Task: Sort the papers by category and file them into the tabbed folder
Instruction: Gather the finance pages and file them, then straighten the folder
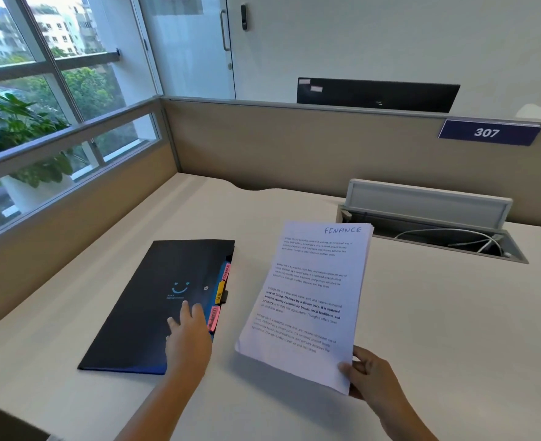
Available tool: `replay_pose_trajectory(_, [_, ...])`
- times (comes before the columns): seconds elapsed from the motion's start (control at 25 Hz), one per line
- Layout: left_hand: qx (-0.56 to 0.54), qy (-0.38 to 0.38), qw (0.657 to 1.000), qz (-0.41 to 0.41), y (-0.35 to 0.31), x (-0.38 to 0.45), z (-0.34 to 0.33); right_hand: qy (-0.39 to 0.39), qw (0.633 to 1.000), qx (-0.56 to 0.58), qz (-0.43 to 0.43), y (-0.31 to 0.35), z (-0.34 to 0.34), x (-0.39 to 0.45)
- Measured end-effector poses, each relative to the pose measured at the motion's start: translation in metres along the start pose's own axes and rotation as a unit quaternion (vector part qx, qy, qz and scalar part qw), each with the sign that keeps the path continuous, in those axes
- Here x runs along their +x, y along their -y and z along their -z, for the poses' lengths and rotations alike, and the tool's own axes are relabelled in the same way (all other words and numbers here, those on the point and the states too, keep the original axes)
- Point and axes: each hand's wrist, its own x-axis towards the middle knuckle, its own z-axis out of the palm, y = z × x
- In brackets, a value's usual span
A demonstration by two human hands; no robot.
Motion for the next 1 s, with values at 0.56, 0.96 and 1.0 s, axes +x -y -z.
replay_pose_trajectory(0.56, [-0.092, -0.075, 0.993, -0.001, -0.006, -0.02, 0.052, -0.012, 0.994, -0.048, 0.101, 0.033, -0.068, 0.009])
replay_pose_trajectory(0.96, [-0.109, -0.043, 0.993, -0.028, -0.037, -0.037, 0.053, 0.077, 0.988, -0.104, 0.087, 0.037, -0.08, 0.015])
replay_pose_trajectory(1.0, [-0.106, -0.037, 0.993, -0.036, -0.04, -0.039, 0.051, 0.083, 0.987, -0.107, 0.084, 0.04, -0.08, 0.017])
